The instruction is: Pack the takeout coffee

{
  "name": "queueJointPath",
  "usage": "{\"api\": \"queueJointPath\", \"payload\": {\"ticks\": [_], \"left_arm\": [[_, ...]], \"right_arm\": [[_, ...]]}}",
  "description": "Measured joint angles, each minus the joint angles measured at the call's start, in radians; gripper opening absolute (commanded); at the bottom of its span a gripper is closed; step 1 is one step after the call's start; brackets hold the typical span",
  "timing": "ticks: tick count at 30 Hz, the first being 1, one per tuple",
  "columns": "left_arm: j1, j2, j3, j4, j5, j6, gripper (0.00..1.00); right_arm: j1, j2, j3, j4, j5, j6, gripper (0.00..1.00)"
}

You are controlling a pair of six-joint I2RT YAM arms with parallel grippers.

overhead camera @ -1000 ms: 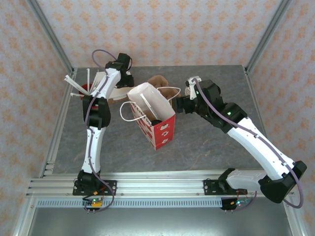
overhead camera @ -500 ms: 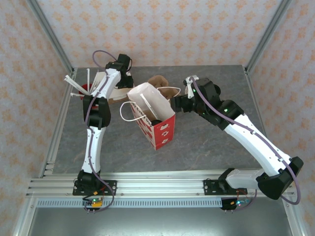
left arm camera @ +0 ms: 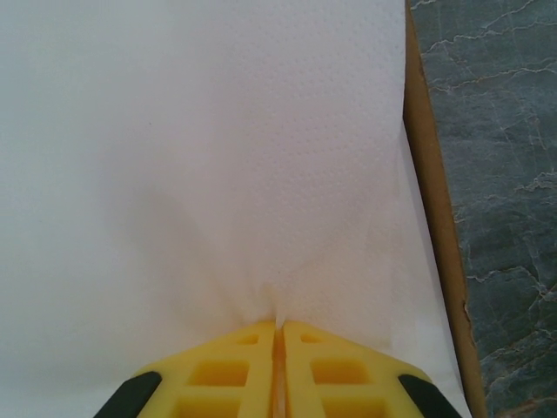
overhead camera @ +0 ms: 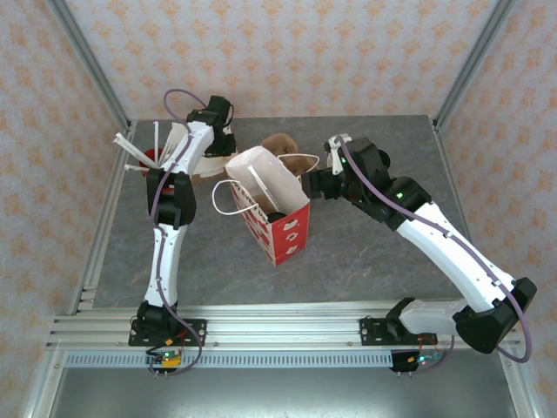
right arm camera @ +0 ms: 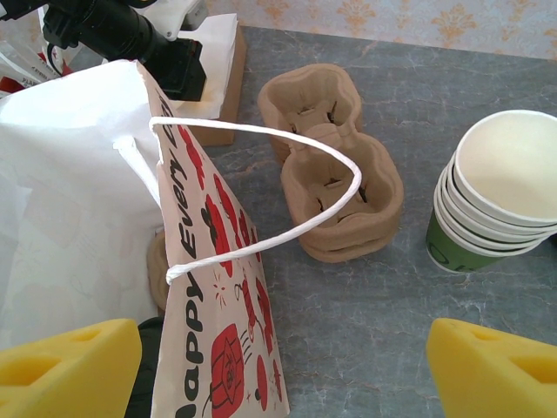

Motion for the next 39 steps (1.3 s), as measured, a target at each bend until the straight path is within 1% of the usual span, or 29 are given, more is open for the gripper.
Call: {"api": "queueJointPath", "payload": {"ticks": [6,11,14,17,21,32,36,39], "left_arm": [[0.000,0.000,0.008,-0.004,0.002,0.001,0.04],[0.000,-0.001,0.035,-0.011,0.002,0.000,0.03],[0.000,-0.010,0.042,-0.012,0.002,0.000,0.00],[0.000,-0.029,0.053,-0.016,0.001,0.000,0.00],[0.001,-0.080,0.058,-0.019,0.001,0.000,0.00],[0.003,-0.281,0.057,-0.013,0.001,-0.012,0.00],[0.002,-0.354,0.006,0.029,0.015,-0.030,0.00],[-0.005,-0.357,-0.002,0.044,0.024,-0.030,0.00]], "right_arm": [[0.000,0.000,0.000,0.000,0.000,0.000,0.86],[0.000,0.000,0.000,0.000,0.000,0.000,0.86],[0.000,0.000,0.000,0.000,0.000,0.000,0.86],[0.000,0.000,0.000,0.000,0.000,0.000,0.86],[0.000,0.000,0.000,0.000,0.000,0.000,0.86],[0.000,-0.022,0.000,0.001,0.008,0.008,0.86],[0.000,-0.025,0.000,0.001,0.008,0.008,0.86],[0.000,-0.025,0.000,0.001,0.008,0.011,0.86]]}}
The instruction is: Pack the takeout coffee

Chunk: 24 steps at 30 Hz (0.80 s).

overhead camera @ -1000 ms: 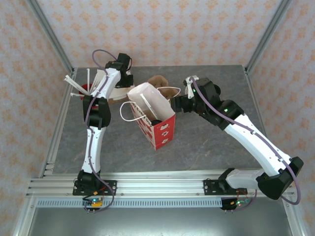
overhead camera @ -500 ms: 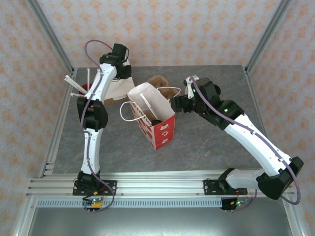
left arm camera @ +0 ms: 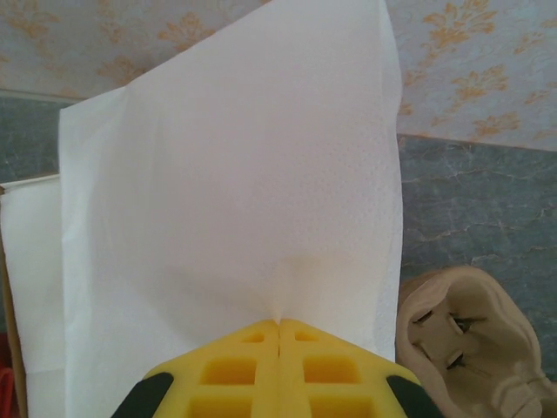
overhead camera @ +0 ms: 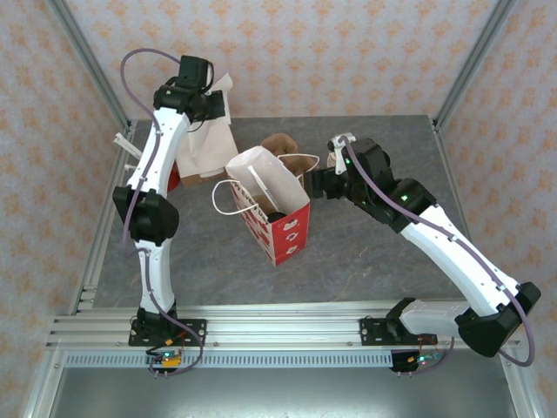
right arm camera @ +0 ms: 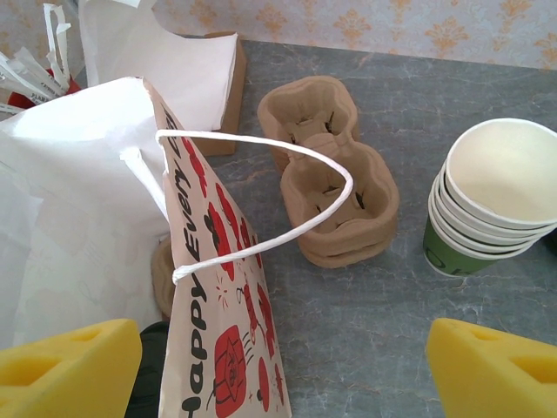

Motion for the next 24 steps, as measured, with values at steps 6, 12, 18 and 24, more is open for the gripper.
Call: {"api": "queueJointPath", "payload": {"ticks": [6,12,18,24], "left_arm": [[-0.024,0.107,0.006,-0.002,-0.006,0.001,0.01],[-0.028,0.217,0.006,-0.010,0.017,0.006,0.21],[-0.027,0.211,-0.001,-0.032,0.015,0.011,0.38],[-0.027,0.070,-0.194,-0.011,-0.061,0.011,0.37]], "right_arm": [[0.000,0.000,0.000,0.000,0.002,0.000,0.86],[0.000,0.000,0.000,0.000,0.004,0.000,0.86],[0.000,0.000,0.000,-0.001,0.004,0.000,0.86],[0.000,0.000,-0.002,0.000,0.003,0.001,0.86]]}}
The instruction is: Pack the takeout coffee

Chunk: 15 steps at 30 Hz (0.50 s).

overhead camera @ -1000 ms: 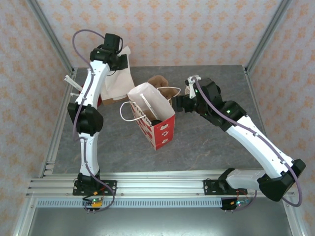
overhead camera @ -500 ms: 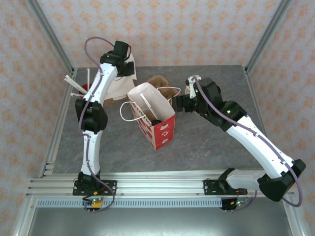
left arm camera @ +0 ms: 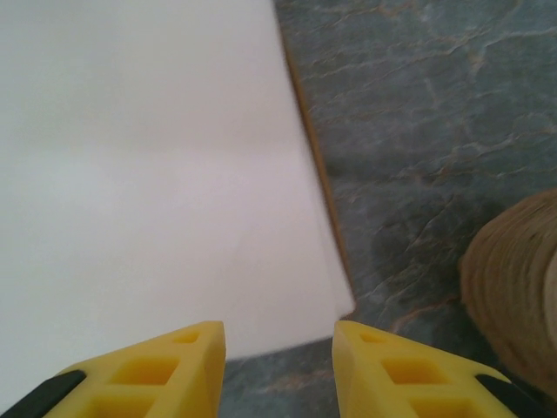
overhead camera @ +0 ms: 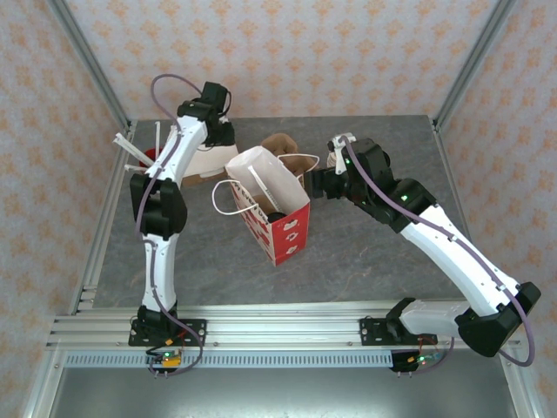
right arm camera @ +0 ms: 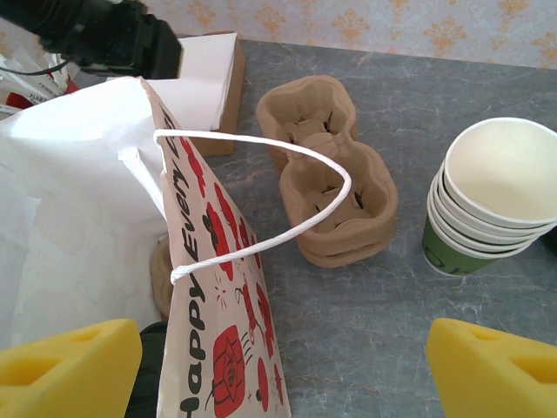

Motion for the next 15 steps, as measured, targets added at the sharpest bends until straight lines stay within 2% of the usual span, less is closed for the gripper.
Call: {"api": "queueJointPath", "payload": {"ticks": [6,12,15], "left_arm": [[0.033,-0.152,-0.218,0.041,-0.071,-0.008,0.37],[0.066,-0.113,-0.239,0.052,-0.133,-0.007,0.39],[0.064,-0.070,-0.239,0.052,-0.145,-0.006,0.43]], "right_arm": [[0.000,0.000,-0.029,0.005,0.000,0.000,0.86],[0.000,0.000,-0.046,0.008,0.000,-0.001,0.86],[0.000,0.000,-0.046,0.008,0.000,-0.002,0.86]]}}
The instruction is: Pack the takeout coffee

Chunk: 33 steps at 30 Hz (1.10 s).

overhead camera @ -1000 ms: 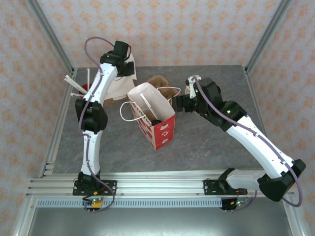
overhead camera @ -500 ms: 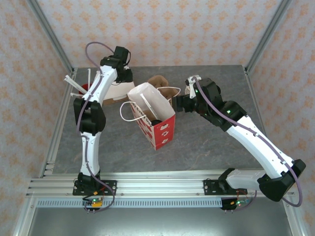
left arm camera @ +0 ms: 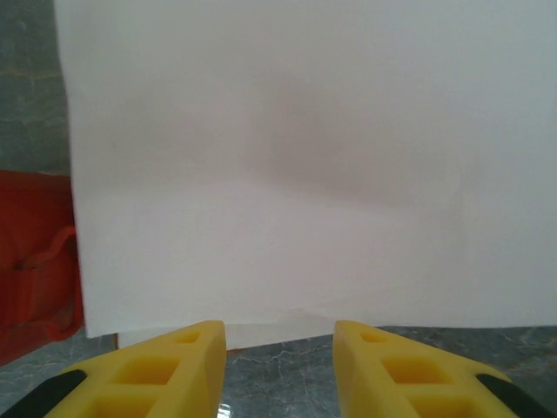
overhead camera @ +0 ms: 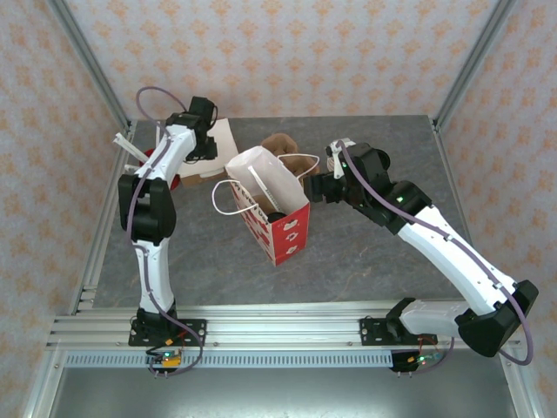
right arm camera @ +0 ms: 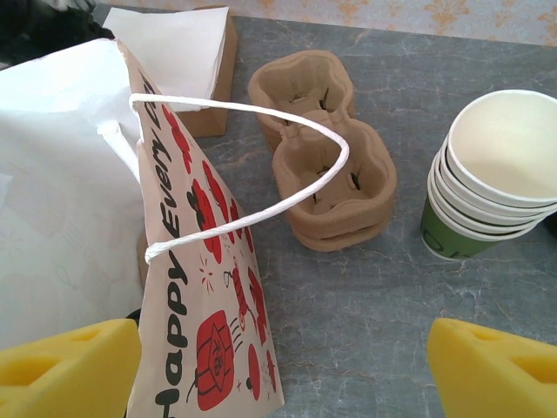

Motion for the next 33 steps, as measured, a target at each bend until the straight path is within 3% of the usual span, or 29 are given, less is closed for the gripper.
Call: {"api": "queueJointPath", "payload": {"ticks": [9,33], "left_arm": [[0.010,0.100,0.053,-0.008,-0.030,0.000,0.46],[0.126,0.117,0.080,-0.011,-0.052,-0.002,0.47]], "right_arm": [[0.000,0.000,0.000,0.000,0.000,-0.003,0.86],[0.000,0.000,-0.023,0.008,-0.001,-0.003,0.86]]}}
